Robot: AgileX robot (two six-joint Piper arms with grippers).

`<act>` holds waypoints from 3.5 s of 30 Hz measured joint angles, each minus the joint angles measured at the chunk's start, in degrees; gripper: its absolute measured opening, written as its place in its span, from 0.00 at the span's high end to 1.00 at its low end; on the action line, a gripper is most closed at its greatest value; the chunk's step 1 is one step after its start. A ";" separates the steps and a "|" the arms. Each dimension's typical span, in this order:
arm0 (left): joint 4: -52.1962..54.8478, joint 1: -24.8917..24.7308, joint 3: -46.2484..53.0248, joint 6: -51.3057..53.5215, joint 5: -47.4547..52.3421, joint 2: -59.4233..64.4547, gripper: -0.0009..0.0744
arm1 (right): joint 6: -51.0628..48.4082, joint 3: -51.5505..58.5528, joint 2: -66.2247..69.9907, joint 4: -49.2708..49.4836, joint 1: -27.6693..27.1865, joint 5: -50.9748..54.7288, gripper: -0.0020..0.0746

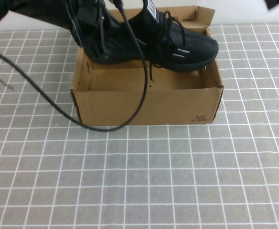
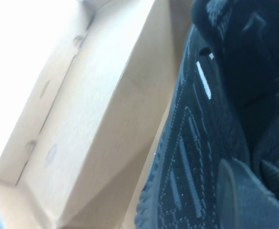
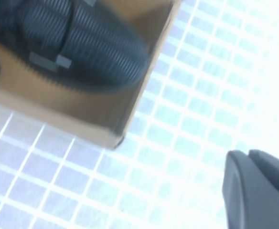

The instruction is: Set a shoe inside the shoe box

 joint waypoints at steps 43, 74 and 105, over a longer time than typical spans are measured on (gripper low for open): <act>-9.43 5.46 -13.61 9.33 2.07 20.02 0.94 | 0.00 9.57 -3.79 3.52 -3.31 -0.20 0.99; -17.05 7.11 -13.73 15.52 -1.91 24.68 0.94 | -0.57 9.57 -3.79 5.87 -3.31 -0.46 0.99; -26.10 7.11 -14.04 19.48 -6.43 28.36 0.58 | -0.83 9.57 -3.79 7.48 -3.39 -0.46 0.99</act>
